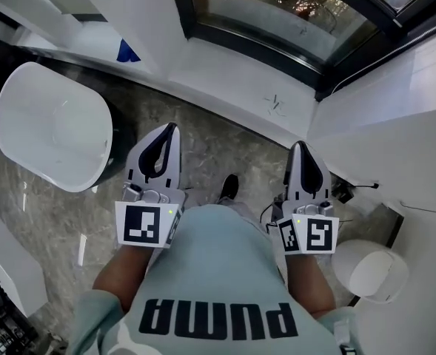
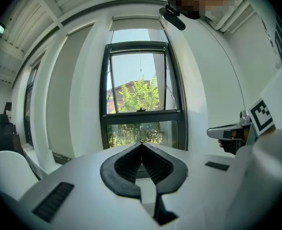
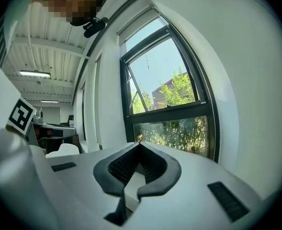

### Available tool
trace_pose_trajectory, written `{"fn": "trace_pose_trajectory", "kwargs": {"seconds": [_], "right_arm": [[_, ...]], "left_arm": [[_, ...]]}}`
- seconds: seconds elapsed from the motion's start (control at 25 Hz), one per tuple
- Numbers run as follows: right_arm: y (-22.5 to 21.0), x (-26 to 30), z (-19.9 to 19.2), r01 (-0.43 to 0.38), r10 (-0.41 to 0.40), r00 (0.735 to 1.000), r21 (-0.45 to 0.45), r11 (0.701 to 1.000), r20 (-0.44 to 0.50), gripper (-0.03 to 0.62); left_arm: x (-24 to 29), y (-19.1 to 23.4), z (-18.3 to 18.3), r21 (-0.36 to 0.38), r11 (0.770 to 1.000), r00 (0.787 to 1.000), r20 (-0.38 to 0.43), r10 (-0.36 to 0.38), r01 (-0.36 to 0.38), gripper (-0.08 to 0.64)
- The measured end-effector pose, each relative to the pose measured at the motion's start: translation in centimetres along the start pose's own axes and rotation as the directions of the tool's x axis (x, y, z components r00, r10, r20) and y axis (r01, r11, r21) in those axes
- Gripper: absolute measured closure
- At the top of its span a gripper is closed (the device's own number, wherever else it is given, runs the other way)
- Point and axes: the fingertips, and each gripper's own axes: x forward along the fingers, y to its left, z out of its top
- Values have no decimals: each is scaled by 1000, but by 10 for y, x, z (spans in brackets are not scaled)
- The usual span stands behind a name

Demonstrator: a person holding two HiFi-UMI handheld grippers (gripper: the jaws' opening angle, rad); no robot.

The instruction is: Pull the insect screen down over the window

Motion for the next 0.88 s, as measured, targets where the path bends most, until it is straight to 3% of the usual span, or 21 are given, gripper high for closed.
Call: {"fn": "trace_pose_trajectory", "kwargs": {"seconds": [0.28, 0.52, 0.72, 0.88], "right_arm": [[-31, 34, 3, 28, -28, 1000, -11, 1000, -2, 595], [-45, 73, 20, 73, -72, 997, -64, 995, 21, 595], [-55, 133, 58, 134, -129, 990, -109, 985, 54, 595], [-53, 184, 98, 164, -149, 983, -161, 973, 103, 597]], "left_arm": [[53, 13, 17, 22, 1000, 1000, 19, -6, 5, 546], [120, 9, 33, 11, 992, 990, 59, -126, 125, 546], [191, 28, 76, 33, 969, 965, 98, -245, 243, 546], [239, 59, 110, 73, 954, 946, 127, -298, 291, 546]]}}
